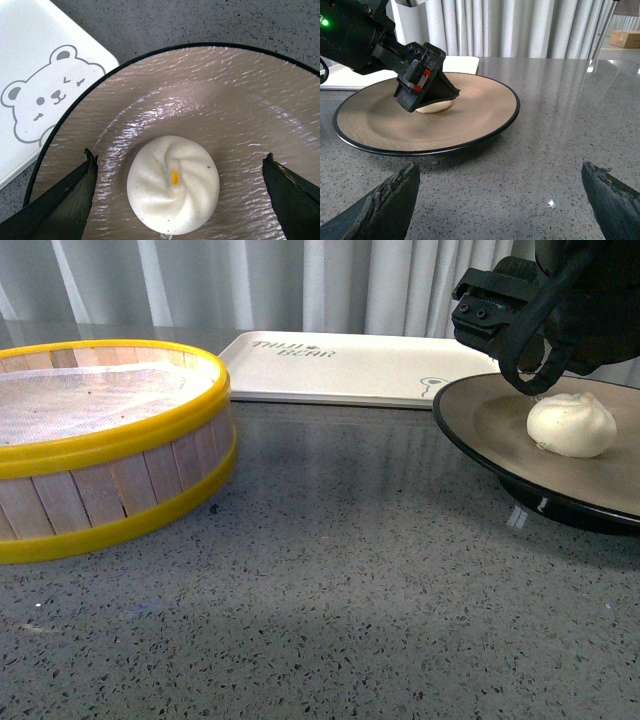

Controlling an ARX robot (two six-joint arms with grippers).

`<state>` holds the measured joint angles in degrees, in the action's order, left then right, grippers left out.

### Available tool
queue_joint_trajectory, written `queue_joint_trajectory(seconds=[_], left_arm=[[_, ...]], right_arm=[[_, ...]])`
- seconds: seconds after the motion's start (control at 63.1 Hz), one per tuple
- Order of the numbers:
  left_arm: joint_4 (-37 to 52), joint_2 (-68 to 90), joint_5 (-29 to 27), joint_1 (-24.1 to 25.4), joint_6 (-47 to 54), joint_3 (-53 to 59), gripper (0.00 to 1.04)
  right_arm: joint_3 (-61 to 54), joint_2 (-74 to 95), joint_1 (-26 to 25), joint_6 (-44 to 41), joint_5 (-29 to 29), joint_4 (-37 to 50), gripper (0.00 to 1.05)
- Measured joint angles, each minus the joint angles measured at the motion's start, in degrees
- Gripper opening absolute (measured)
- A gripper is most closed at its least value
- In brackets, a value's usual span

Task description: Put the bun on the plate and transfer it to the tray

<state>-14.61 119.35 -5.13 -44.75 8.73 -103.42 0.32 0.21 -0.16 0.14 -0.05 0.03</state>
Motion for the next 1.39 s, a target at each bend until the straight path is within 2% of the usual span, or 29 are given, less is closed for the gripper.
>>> queue_joint_trajectory(seconds=[0.19, 0.333, 0.539, 0.793, 0.919, 1.046, 1.094, 1.11, 1.173, 1.22, 1.395], left_arm=[[0.4, -1.8, 1.2, 0.9, -1.6, 0.0, 0.98], [3.8, -6.5, 0.9, 2.1, -2.7, 2.5, 0.98], [14.0, -21.3, -1.3, 6.2, -3.7, 15.6, 0.98], [17.2, -42.8, -1.3, 15.4, -4.3, 36.4, 0.98], [15.1, -54.9, 2.4, 24.6, -4.5, 45.8, 0.98], [13.3, -60.7, 6.2, 32.7, -5.7, 49.8, 0.98], [16.3, -62.5, 2.5, 34.4, -6.6, 52.3, 0.93], [19.8, -64.0, 0.5, 36.0, -7.1, 55.2, 0.87], [26.5, -69.0, 3.5, 41.5, -7.7, 63.7, 0.73], [28.5, -73.2, 4.3, 43.7, -8.0, 69.8, 0.62], [31.2, -81.5, 5.0, 44.7, -8.6, 82.3, 0.32]], right_arm=[[0.0, 0.0, 0.0, 0.0, 0.0, 0.0, 0.96], [0.0, 0.0, 0.0, 0.0, 0.0, 0.0, 0.96], [0.0, 0.0, 0.0, 0.0, 0.0, 0.0, 0.96], [0.0, 0.0, 0.0, 0.0, 0.0, 0.0, 0.96], [0.0, 0.0, 0.0, 0.0, 0.0, 0.0, 0.96], [0.0, 0.0, 0.0, 0.0, 0.0, 0.0, 0.96], [0.0, 0.0, 0.0, 0.0, 0.0, 0.0, 0.96], [0.0, 0.0, 0.0, 0.0, 0.0, 0.0, 0.96], [0.0, 0.0, 0.0, 0.0, 0.0, 0.0, 0.96], [0.0, 0.0, 0.0, 0.0, 0.0, 0.0, 0.96], [0.0, 0.0, 0.0, 0.0, 0.0, 0.0, 0.96]])
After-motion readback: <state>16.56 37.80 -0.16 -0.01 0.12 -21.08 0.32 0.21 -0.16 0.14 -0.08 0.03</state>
